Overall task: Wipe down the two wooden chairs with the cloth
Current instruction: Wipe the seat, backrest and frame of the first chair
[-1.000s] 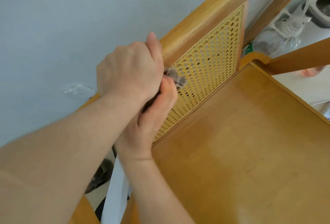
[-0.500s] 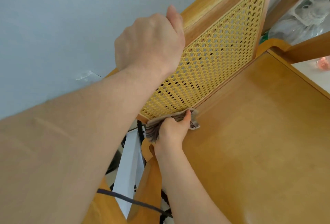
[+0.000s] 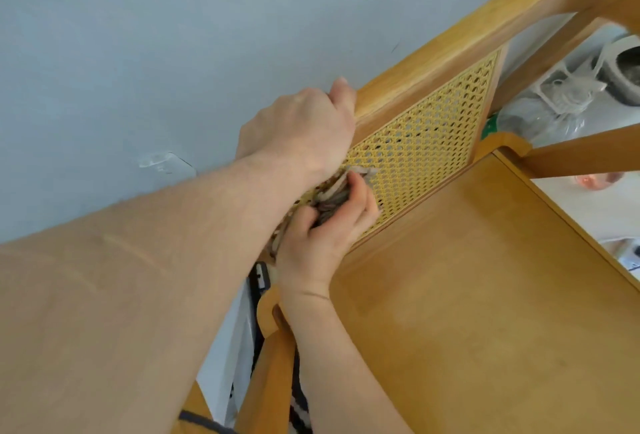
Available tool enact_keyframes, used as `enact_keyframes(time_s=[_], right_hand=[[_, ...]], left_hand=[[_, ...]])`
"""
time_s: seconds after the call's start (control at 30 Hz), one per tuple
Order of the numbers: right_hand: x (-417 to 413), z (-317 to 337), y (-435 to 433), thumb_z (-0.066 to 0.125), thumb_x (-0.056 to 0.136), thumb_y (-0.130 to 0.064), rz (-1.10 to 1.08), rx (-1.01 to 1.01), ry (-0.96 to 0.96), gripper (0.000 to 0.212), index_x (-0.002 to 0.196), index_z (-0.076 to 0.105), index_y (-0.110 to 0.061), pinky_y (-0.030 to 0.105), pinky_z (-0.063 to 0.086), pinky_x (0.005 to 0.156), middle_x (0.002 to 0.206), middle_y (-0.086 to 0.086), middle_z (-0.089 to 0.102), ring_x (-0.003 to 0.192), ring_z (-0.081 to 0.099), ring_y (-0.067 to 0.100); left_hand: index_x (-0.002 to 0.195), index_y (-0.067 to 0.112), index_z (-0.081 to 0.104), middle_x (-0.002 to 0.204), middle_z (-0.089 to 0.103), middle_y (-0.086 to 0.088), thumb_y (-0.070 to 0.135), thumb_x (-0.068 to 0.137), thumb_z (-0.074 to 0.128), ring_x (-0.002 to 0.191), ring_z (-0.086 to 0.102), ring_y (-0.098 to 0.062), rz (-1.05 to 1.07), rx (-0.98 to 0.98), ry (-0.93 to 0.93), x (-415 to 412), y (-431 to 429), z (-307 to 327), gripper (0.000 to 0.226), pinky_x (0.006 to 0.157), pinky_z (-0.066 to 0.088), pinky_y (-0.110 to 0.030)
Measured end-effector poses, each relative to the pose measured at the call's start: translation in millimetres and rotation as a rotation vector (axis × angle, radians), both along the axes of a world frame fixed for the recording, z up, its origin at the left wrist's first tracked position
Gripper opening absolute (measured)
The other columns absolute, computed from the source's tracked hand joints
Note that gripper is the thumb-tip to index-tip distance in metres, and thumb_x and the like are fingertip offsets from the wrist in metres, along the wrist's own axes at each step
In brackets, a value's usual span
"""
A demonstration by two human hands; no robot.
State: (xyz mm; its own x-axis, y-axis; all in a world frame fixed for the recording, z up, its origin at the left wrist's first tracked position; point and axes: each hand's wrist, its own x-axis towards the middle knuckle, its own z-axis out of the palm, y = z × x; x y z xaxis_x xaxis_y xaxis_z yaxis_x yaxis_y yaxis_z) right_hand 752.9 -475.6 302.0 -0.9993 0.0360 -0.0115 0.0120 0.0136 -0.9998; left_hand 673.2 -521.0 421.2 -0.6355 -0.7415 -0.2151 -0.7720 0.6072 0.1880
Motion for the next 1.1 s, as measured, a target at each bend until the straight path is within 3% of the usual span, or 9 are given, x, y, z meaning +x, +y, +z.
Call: enact_keyframes(time_s=[0.13, 0.17, 0.33, 0.43, 0.53, 0.7, 0.87, 1.0, 1.1], right_hand=[[-74, -12, 18, 0.043, 0.086, 0.005, -0.272, -0.104, -0.560, 0.054, 0.140, 0.042, -0.004, 0.016, 0.032, 0.100, 0.137, 0.013, 0.038, 0.128, 0.044, 0.029], [-81, 1, 24, 0.043, 0.087, 0.005, -0.267, -0.081, -0.526, 0.054, 0.140, 0.043, -0.006, 0.020, 0.033, 0.103, 0.138, 0.012, 0.040, 0.129, 0.044, 0.027], [-92, 77, 35, 0.042, 0.081, 0.005, 0.236, 0.112, 0.545, 0.050, 0.129, 0.053, 0.003, 0.045, 0.037, 0.108, 0.132, 0.021, 0.053, 0.126, 0.047, 0.030], [-122, 76, 42, 0.039, 0.083, -0.015, 0.576, 0.444, 0.834, 0.046, 0.121, 0.065, -0.009, 0.048, 0.037, 0.101, 0.127, 0.006, 0.062, 0.118, 0.056, 0.025], [-180, 73, 61, 0.041, 0.084, -0.022, 0.715, 0.716, 1.041, 0.041, 0.115, 0.067, -0.017, 0.053, 0.032, 0.103, 0.124, -0.003, 0.064, 0.113, 0.059, 0.019], [-271, 95, 88, 0.039, 0.085, -0.019, 0.544, 1.013, 0.857, 0.038, 0.114, 0.064, -0.017, 0.053, 0.026, 0.108, 0.125, -0.002, 0.062, 0.117, 0.054, 0.018], [-311, 126, 94, 0.034, 0.092, -0.022, 0.597, 1.222, 0.647, 0.039, 0.124, 0.056, -0.017, 0.052, 0.026, 0.109, 0.132, 0.002, 0.056, 0.120, 0.051, 0.024], [-327, 140, 121, 0.034, 0.096, -0.027, 0.514, 1.328, 0.356, 0.034, 0.124, 0.047, -0.012, 0.047, 0.040, 0.088, 0.125, 0.013, 0.051, 0.104, 0.052, 0.034], [-319, 135, 130, 0.036, 0.096, -0.029, 0.486, 1.367, 0.348, 0.038, 0.128, 0.039, -0.010, 0.039, 0.036, 0.075, 0.128, 0.017, 0.043, 0.104, 0.051, 0.039]], left_hand=[[0.105, 0.018, 0.065, 0.114, 0.064, -0.015, 0.051, 0.097, 0.014, 0.104, 0.056, -0.035, -0.002, 0.004, -0.011, 1, -1, 1, 0.062, 0.074, 0.030, -0.036], [0.097, 0.019, 0.064, 0.109, 0.065, -0.014, 0.051, 0.097, 0.013, 0.097, 0.056, -0.035, -0.005, 0.001, -0.006, 3, -1, 1, 0.061, 0.073, 0.032, -0.036], [0.075, 0.013, 0.052, 0.087, 0.061, -0.011, 0.043, 0.098, 0.022, 0.081, 0.054, -0.032, 0.029, 0.024, 0.007, 4, 0, 5, 0.048, 0.068, 0.036, -0.034], [0.062, 0.018, 0.043, 0.065, 0.047, -0.001, 0.037, 0.095, 0.033, 0.067, 0.046, -0.027, 0.054, -0.041, 0.036, 6, 5, 7, 0.039, 0.063, 0.035, -0.031], [0.058, 0.015, 0.041, 0.053, 0.038, 0.001, 0.040, 0.100, 0.020, 0.058, 0.046, -0.029, 0.041, -0.132, 0.119, 7, 11, 5, 0.053, 0.057, 0.035, -0.032], [0.057, 0.014, 0.044, 0.051, 0.039, -0.003, 0.041, 0.098, 0.014, 0.055, 0.045, -0.029, 0.050, -0.161, 0.063, 6, 12, 6, 0.058, 0.055, 0.034, -0.032], [0.071, 0.013, 0.065, 0.051, 0.035, -0.001, 0.044, 0.097, 0.013, 0.057, 0.042, -0.028, 0.074, -0.165, -0.031, 2, 14, 10, 0.066, 0.056, 0.033, -0.032], [0.074, 0.011, 0.067, 0.052, 0.034, -0.002, 0.044, 0.097, 0.014, 0.060, 0.044, -0.029, 0.083, -0.147, -0.050, 0, 15, 12, 0.066, 0.058, 0.035, -0.033], [0.072, 0.009, 0.064, 0.053, 0.033, -0.003, 0.042, 0.098, 0.017, 0.062, 0.048, -0.033, 0.096, -0.150, -0.019, 1, 16, 10, 0.063, 0.060, 0.035, -0.035]])
